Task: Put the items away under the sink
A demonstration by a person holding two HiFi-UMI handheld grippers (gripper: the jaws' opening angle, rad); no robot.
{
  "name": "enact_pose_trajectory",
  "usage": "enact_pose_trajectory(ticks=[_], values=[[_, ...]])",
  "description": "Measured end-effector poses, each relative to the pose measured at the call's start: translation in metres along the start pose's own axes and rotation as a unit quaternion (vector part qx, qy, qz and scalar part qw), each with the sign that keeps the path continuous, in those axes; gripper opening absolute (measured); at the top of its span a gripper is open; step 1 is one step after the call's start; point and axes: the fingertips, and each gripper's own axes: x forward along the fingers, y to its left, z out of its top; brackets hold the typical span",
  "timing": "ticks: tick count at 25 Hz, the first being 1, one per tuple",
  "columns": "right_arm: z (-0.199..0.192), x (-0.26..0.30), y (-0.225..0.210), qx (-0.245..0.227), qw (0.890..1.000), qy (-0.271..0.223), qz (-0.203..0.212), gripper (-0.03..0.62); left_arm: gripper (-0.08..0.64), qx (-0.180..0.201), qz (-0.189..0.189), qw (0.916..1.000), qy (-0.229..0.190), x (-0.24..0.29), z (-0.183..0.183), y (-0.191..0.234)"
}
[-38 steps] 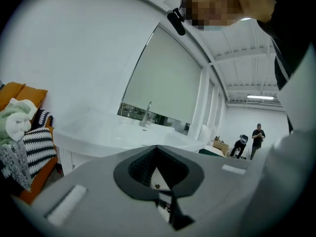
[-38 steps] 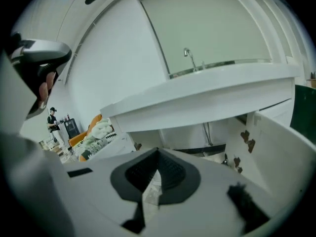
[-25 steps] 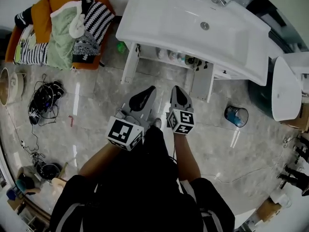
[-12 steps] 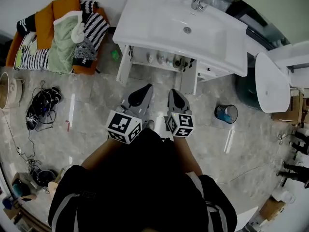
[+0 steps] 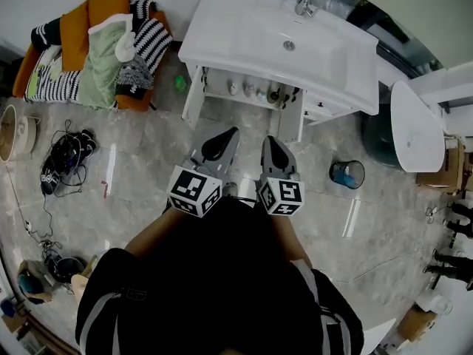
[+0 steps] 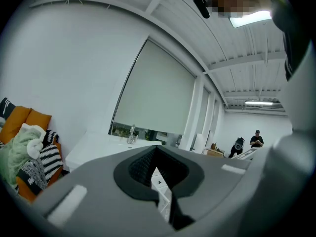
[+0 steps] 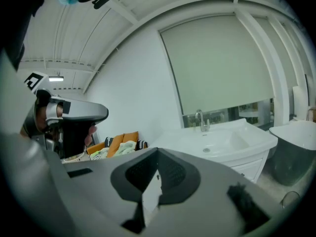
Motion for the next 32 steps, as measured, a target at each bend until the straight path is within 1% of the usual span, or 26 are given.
enact_pose_trajectory(ticks=[5,10,14,21,23,27,32], values=[[0.007,-0.005,0.002,0.0,1.0,-0.011,-0.001,0.015,0.006,-0.001,0.003,0.9999,0.011,-0.003,-0.005,0.002],[0.008,-0.013,0.003,-0.005,1.0,-0.014,-0.001,0.015,0.0,0.024,0.028,0.999,0.024,-0.006,-0.01,0.005],[0.005,-0.014,0.005,-0.008,1.0,-0.013,0.0,0.015,0.0,0.017,0.036,0.9991,0.015,-0.009,-0.012,0.009],[0.007,-0.012,0.004,-0.012,1.0,-0.016,0.0,0.015,0.0,0.013,0.041,0.9991,0.008,-0.007,-0.01,0.014],[0.008,-0.012,0.004,-0.012,1.0,-0.017,0.001,0.015,0.0,0.014,0.038,0.9992,0.002,-0.007,-0.007,0.013],[0.01,-0.011,0.003,-0.014,1.0,-0.017,0.002,0.015,0.002,0.016,0.012,0.9994,-0.028,-0.006,0.008,0.004],[0.011,-0.008,0.001,-0.014,1.0,-0.017,0.004,0.015,0.006,0.033,0.008,0.999,-0.029,0.0,0.01,-0.001]])
